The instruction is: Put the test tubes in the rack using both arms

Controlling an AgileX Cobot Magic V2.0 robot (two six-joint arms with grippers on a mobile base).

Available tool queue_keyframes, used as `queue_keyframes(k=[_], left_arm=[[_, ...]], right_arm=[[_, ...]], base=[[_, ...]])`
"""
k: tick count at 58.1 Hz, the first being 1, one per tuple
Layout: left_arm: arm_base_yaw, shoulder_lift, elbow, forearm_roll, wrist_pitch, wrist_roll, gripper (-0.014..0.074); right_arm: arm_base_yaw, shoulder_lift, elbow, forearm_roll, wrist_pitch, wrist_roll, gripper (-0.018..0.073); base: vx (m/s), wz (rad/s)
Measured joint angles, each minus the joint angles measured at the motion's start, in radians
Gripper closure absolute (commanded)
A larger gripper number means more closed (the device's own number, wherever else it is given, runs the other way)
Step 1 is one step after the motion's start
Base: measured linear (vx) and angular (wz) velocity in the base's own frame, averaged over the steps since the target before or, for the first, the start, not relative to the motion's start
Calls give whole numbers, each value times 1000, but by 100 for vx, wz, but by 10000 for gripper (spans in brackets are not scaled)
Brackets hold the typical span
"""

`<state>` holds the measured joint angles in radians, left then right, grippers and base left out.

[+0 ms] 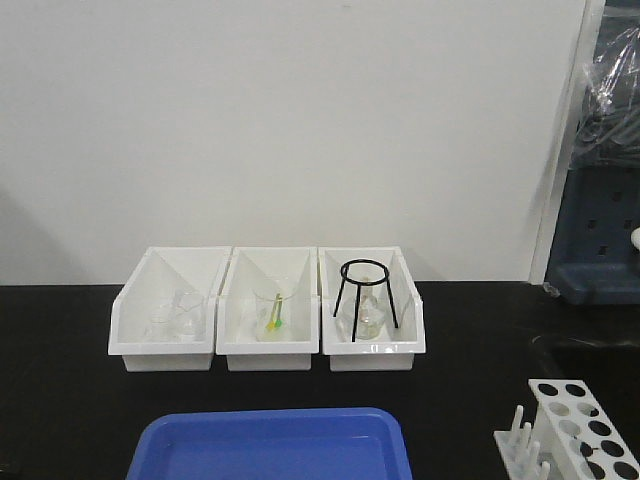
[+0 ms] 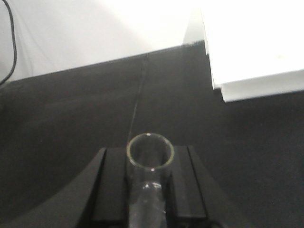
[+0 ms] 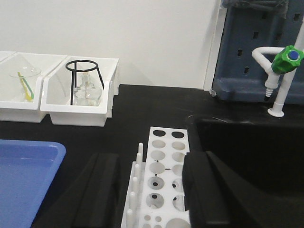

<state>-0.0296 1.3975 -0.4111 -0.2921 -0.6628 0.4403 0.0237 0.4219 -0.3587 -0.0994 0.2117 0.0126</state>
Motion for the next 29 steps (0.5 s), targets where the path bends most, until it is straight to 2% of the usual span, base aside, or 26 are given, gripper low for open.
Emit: queue_keyframes(k=[15,29], left_arm=[[0,-112,0,-93,12,0,592],[0,-231,-27,-115,48,-25,592]], right_arm=[[0,0,0,0,0,0,169],[0,0,0,0,-1,0,174]], base=[[0,0],[0,0]])
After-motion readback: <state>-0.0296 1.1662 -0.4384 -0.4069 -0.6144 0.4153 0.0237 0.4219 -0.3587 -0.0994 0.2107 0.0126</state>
